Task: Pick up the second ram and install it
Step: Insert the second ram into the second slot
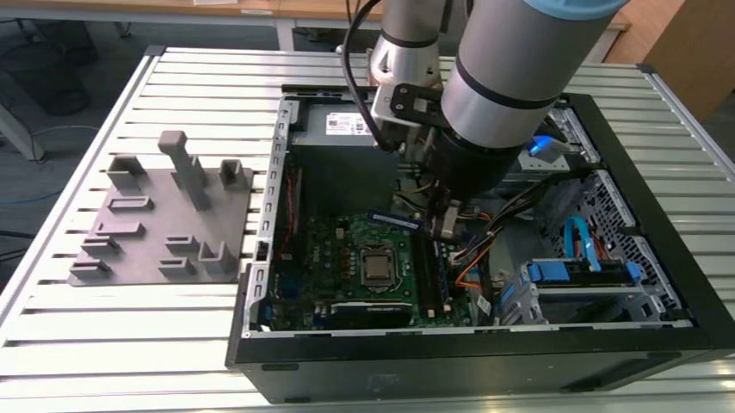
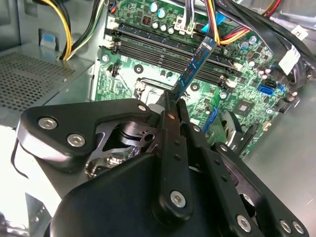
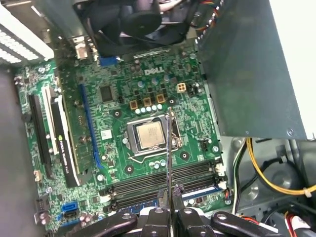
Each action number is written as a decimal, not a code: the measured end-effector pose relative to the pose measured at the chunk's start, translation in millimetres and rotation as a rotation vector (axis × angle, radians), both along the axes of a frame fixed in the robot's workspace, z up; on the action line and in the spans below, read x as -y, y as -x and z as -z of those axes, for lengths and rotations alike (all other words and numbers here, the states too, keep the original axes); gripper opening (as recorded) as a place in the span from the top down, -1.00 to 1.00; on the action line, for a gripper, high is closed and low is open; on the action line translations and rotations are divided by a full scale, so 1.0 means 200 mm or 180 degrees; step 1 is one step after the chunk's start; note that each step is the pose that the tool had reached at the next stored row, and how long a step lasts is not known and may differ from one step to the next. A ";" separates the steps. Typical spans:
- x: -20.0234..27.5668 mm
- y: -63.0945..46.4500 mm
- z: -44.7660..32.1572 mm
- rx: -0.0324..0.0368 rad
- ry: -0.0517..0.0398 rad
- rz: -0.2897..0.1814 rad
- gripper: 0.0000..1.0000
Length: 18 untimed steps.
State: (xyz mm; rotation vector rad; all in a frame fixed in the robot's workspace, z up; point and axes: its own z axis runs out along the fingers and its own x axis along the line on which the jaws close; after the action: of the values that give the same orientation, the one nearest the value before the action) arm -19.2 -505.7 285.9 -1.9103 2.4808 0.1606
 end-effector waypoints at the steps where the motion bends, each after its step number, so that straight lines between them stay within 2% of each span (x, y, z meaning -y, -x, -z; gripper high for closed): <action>1: 0.000 0.00 0.000 0.0000 0.0002 0.0033 0.73; 18: 0.000 0.00 0.002 0.0000 0.0033 0.0525 0.73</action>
State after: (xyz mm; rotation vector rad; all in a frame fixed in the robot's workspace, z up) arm -19.2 -505.7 285.6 -1.6983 2.6289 0.1462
